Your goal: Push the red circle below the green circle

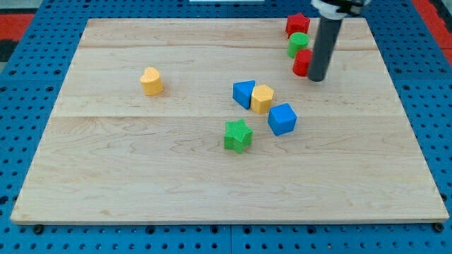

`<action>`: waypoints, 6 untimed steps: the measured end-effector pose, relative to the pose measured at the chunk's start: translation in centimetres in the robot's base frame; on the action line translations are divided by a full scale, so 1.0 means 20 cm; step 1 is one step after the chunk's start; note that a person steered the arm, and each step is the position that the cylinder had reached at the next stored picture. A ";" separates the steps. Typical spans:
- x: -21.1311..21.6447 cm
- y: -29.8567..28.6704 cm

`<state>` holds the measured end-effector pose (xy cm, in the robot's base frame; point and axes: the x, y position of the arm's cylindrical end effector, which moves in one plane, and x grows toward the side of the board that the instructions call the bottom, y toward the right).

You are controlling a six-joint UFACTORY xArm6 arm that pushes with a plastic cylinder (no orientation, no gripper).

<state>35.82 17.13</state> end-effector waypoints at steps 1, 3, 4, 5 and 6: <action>0.00 0.20; -0.16 0.22; -0.16 0.17; -0.16 0.10; -0.16 0.09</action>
